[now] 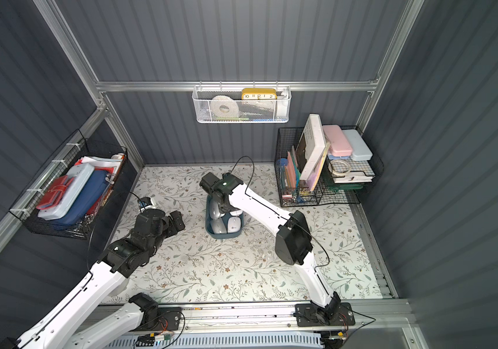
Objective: Take out the mouse from the storage box
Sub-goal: Pick up the mouse from the storage box, then place the mouse at the center of the board.
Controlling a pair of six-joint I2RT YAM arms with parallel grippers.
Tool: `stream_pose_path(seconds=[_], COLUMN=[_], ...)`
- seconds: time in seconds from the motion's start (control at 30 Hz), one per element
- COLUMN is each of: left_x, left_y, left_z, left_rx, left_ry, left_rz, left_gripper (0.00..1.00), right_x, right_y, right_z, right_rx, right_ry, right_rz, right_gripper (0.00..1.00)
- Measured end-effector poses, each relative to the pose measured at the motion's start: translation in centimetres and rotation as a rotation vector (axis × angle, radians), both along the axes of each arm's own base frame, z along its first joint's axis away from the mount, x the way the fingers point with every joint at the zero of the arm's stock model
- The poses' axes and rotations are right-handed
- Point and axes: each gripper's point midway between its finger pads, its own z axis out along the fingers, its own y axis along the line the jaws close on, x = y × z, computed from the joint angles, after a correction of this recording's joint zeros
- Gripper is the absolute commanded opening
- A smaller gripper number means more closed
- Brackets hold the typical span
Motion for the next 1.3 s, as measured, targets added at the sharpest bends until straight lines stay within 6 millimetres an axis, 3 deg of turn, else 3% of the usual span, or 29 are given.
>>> stream_pose_path(seconds=[0.17,0.37,0.63,1.03,1.3], left_x=[0.1,0.3,0.5,0.7,0.8], left_y=[-0.1,-0.2,-0.7,-1.2,-1.4], left_z=[0.1,-0.2,-0.7,-0.9,-0.9], left_rx=[-0.002,-0.001,-0.004,-0.013,-0.022], left_ry=[-0.004,0.003,0.023,0.027,0.027], left_rz=[-0.001,-0.004,-0.019,-0.032,-0.043], left_gripper=[0.99,0.99,0.99,0.99,0.99], right_x=[1.0,2.3,3.9,6.1,7.4], right_y=[-4.2,-7.5,-7.9,-9.5,-10.2], right_z=[-0.1,-3.0,-5.6,-11.8,-13.0], right_rx=[0.009,0.011,0.046,0.044,0.067], right_ry=[0.009,0.058,0.083,0.175,0.187], right_rz=[-0.057,-0.108,-0.116,-0.153,-0.181], right_gripper=[0.64,0.63,0.63,0.64,0.65])
